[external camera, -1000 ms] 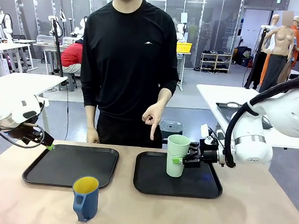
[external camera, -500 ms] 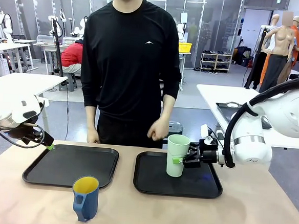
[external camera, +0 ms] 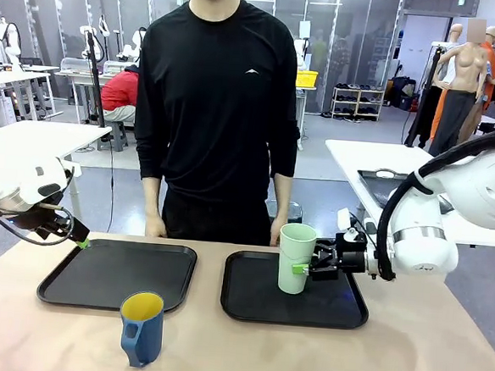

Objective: Sort and store the cups by type.
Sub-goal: Place the picked Reusable plastic cup into the Flat Tray indicated by the person.

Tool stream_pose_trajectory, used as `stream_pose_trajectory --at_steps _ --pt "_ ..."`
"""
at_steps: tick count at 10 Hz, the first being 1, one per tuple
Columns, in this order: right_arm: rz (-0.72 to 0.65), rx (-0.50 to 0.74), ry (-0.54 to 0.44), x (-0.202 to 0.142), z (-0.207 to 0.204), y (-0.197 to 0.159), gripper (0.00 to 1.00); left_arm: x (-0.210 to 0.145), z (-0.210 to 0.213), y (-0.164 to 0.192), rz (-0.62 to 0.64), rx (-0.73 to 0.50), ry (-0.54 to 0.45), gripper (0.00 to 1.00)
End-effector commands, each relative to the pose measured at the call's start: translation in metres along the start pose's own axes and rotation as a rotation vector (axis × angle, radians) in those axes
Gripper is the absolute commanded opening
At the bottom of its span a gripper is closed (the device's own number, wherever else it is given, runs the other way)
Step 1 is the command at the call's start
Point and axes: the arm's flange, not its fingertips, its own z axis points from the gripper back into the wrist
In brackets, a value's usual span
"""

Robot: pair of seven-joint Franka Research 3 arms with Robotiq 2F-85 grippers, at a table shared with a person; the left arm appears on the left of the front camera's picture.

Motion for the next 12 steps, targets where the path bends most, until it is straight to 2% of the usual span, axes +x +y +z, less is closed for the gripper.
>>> stream_pose_trajectory --at_steps 1,7,10,12 --pt "-0.023 0.001 0.026 0.007 0.012 0.006 1.0 0.001 0.001 0.001 0.0 0.0 -0.001 1.0" --pt "-0.069 -0.009 0.091 0.009 0.052 0.018 1.0 0.001 0.001 0.001 0.0 0.0 -0.001 1.0" --pt "-0.08 -0.051 0.132 0.011 0.091 0.031 1.0 0.001 0.001 0.001 0.0 0.0 -0.001 1.0" --pt "-0.102 -0.068 0.199 0.016 0.122 0.042 1.0 0.001 0.001 0.001 0.0 0.0 -0.001 1.0"
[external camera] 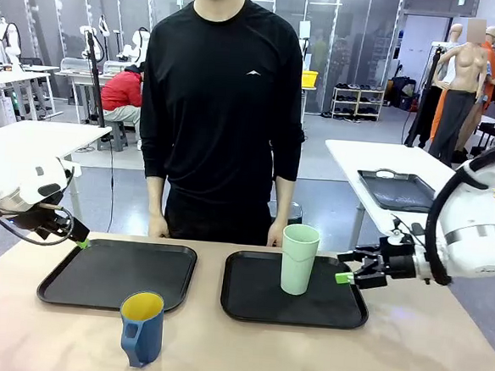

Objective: Sort and store the cups by type.
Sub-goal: Place the picked Reusable plastic cup into the Flat Tray indicated by the person.

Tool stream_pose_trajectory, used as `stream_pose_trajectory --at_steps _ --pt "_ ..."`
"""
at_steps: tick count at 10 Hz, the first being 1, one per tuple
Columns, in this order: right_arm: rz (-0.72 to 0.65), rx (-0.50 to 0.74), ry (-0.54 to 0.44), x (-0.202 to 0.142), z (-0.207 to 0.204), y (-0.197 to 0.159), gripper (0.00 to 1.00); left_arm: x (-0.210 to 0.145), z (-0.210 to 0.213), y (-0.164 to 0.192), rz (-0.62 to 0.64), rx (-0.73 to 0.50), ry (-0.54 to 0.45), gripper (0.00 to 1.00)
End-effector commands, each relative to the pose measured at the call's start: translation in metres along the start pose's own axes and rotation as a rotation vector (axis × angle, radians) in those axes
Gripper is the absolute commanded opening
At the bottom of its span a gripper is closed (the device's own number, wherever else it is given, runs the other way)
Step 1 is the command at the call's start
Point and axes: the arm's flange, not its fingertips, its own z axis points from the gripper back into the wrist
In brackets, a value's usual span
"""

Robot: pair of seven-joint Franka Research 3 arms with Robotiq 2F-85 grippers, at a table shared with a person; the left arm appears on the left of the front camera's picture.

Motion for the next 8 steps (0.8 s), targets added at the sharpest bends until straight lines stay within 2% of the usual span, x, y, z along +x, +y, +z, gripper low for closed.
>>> stream_pose_trajectory --at_steps 1,2,8 --pt "-0.065 -0.02 0.085 0.009 0.023 0.014 1.0 0.001 0.001 0.001 0.0 0.0 -0.001 1.0" --pt "0.0 0.0 0.0 0.0 0.0 0.0 1.0 0.001 0.001 0.001 0.0 0.0 -0.001 1.0" --pt "0.0 0.0 0.0 0.0 0.0 0.0 1.0 0.001 0.001 0.001 0.0 0.0 -0.001 1.0"
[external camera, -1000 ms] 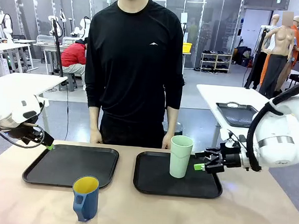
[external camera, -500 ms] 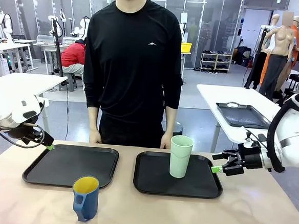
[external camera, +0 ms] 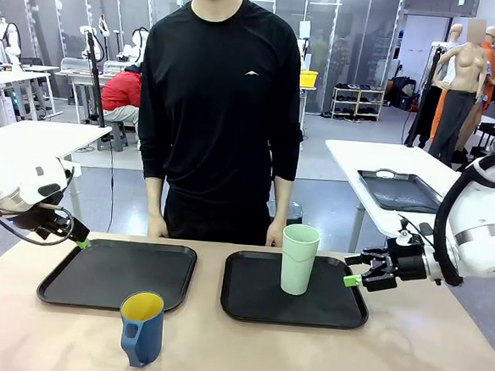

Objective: Sort and store the cups by type.
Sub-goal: Place the picked Reusable plastic cup into the Flat Tray indicated by the person, then pick up the Handle plastic cup and place it into the empty Flat Tray.

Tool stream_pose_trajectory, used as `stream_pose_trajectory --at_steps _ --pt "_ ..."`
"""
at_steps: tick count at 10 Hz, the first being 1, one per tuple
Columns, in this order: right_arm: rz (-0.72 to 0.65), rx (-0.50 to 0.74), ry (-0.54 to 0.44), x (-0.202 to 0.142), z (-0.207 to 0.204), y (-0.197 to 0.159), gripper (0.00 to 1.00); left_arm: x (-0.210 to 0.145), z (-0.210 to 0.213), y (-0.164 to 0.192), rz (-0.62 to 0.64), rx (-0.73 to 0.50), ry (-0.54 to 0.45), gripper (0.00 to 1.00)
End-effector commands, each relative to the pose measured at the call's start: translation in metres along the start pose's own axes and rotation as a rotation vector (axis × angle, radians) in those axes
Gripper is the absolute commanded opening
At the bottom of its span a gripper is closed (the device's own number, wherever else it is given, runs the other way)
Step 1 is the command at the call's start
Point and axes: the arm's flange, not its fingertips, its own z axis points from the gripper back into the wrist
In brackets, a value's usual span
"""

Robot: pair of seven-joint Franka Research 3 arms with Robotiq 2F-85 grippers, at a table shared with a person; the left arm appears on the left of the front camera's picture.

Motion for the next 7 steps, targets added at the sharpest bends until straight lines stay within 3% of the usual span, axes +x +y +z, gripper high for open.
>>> stream_pose_trajectory --at_steps 1,7 --pt "0.014 -0.007 -0.017 -0.0003 -0.0016 -0.0032 1.0 0.0005 0.0007 0.001 0.0 0.0 -0.001 1.0" --pt "0.014 -0.007 -0.017 -0.0003 -0.0016 -0.0032 1.0 0.0005 0.0007 0.001 0.0 0.0 -0.001 1.0"
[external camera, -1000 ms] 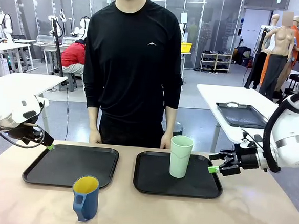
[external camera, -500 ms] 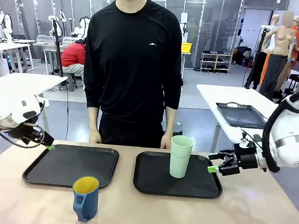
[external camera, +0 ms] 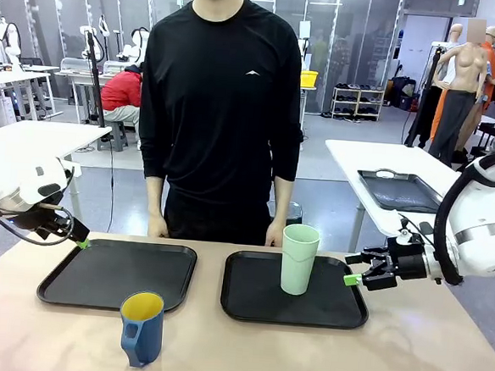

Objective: Sort and store the cups by type.
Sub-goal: Pick up the Handle plastic cup and place it into the empty Flat Tray.

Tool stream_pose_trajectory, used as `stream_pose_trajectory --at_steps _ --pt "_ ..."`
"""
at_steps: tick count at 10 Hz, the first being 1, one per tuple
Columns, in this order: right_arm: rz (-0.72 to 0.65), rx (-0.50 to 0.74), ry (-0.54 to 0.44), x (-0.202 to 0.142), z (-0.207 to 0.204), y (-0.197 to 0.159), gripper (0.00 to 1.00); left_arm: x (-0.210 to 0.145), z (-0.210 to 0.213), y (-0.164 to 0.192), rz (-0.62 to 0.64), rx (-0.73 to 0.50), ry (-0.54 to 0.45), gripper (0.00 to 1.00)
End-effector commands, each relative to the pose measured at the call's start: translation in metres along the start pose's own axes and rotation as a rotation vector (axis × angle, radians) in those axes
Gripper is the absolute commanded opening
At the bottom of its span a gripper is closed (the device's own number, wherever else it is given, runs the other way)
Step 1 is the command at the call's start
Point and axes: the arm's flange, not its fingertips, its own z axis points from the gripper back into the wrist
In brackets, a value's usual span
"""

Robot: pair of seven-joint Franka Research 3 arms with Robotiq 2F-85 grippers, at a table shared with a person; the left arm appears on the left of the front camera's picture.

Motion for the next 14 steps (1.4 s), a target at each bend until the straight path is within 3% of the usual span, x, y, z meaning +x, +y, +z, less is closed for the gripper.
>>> stream_pose_trajectory --at_steps 1,5,7,8,11,13,14 --pt "0.011 -0.006 -0.017 -0.001 -0.002 -0.002 1.0 0.001 0.001 0.001 0.0 0.0 -0.001 1.0" --pt "0.0 0.0 0.0 0.0 0.0 0.0 1.0 0.001 0.001 0.001 0.0 0.0 -0.001 1.0" --pt "0.184 -0.039 0.304 0.039 0.025 0.049 1.0 0.001 0.001 0.001 0.0 0.0 -0.001 1.0" --pt "0.193 -0.08 0.455 0.056 0.034 0.069 1.0 0.001 0.001 0.001 0.0 0.0 -0.001 1.0" --pt "0.295 -0.169 0.684 0.087 0.048 0.123 1.0 0.001 0.001 0.001 0.0 0.0 -0.001 1.0" --pt "0.271 -0.229 0.869 0.096 0.057 0.149 1.0 0.001 0.001 0.001 0.0 0.0 -0.001 1.0" --pt "0.271 -0.223 0.911 0.098 0.058 0.158 1.0 0.001 0.001 0.001 0.0 0.0 -0.001 1.0"
